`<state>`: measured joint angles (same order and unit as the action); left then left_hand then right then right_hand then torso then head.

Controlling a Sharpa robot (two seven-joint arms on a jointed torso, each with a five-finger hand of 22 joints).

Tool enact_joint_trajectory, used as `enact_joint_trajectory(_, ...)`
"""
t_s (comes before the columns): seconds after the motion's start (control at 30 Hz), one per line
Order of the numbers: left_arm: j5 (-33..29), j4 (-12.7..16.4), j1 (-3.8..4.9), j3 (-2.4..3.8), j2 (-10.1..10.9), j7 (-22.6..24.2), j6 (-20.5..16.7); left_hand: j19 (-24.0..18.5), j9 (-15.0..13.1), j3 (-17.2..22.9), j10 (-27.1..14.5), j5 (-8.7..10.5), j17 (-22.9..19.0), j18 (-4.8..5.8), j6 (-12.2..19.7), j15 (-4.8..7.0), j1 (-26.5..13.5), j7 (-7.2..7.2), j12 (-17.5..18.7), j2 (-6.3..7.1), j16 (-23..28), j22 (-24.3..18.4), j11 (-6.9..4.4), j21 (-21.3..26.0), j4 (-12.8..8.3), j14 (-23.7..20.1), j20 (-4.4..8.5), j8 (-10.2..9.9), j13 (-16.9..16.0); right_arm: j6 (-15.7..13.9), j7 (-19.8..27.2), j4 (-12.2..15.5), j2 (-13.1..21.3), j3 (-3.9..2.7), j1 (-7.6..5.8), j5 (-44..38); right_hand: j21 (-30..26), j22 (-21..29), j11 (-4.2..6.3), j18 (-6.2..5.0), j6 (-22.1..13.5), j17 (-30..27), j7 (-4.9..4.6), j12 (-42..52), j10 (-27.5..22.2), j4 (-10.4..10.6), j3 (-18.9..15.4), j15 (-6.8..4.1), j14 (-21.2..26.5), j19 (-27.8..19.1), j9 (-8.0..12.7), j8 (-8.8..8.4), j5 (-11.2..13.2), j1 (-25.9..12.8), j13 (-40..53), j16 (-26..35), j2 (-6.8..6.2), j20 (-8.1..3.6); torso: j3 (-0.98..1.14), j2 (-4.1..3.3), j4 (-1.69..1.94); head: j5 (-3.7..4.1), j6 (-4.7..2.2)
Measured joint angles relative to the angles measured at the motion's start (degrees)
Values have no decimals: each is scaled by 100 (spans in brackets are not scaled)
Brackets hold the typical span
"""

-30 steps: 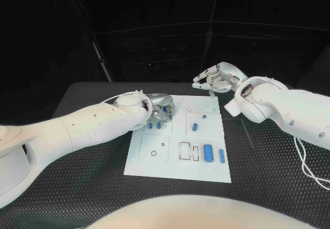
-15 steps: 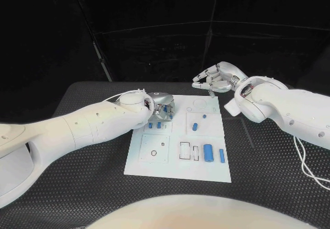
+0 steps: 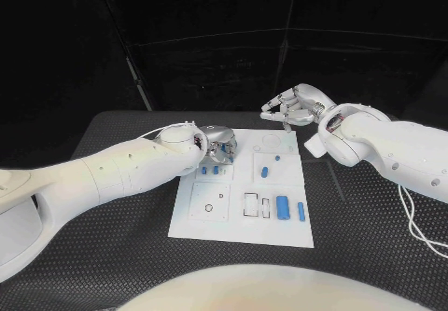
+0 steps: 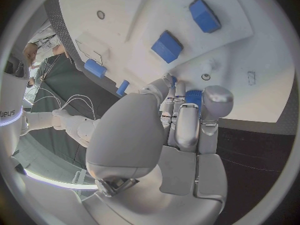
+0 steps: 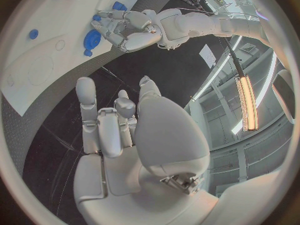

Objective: Assemble the parts on the task board

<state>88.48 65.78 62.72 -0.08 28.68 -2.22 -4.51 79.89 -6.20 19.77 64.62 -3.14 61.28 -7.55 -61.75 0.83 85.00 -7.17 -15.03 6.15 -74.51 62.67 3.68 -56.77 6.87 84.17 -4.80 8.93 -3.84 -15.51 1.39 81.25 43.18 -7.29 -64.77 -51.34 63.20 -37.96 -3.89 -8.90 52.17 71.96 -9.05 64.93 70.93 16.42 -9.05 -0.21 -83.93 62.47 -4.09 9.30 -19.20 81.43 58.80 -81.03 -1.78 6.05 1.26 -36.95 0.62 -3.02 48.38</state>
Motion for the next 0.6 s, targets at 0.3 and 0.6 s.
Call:
enact_joint_trajectory(0.3, -48, 265, -42, 169, 254, 30, -214, 0, 14, 58, 20, 0, -16, 0, -21, 0, -23, -21, 65, 23, 0, 64, 20, -71, 16, 0, 0, -27, -1, 5, 3, -25, 19, 0, 8, 0, 0, 0, 0, 0, 0, 11, 0, 0, 0, 0, 0, 0, 0, 0, 0, 0, 0, 0, 10, 0, 0, 0, -4, 3, 8, 10, -43)
enact_joint_trajectory(0.6, -207, 576, -89, 338, 648, 58, -409, 0, 22, 116, 60, 0, -27, 0, -42, -1, -23, -43, 88, 23, -22, 109, 20, -105, -11, 0, 0, -49, -1, 8, 4, -44, 48, 0, 18, 0, 0, 0, 0, 0, 0, 10, 0, 0, 0, 0, 0, 0, 0, 0, 0, 0, 0, 0, 9, 0, 0, 0, 0, 8, 12, -12, -60)
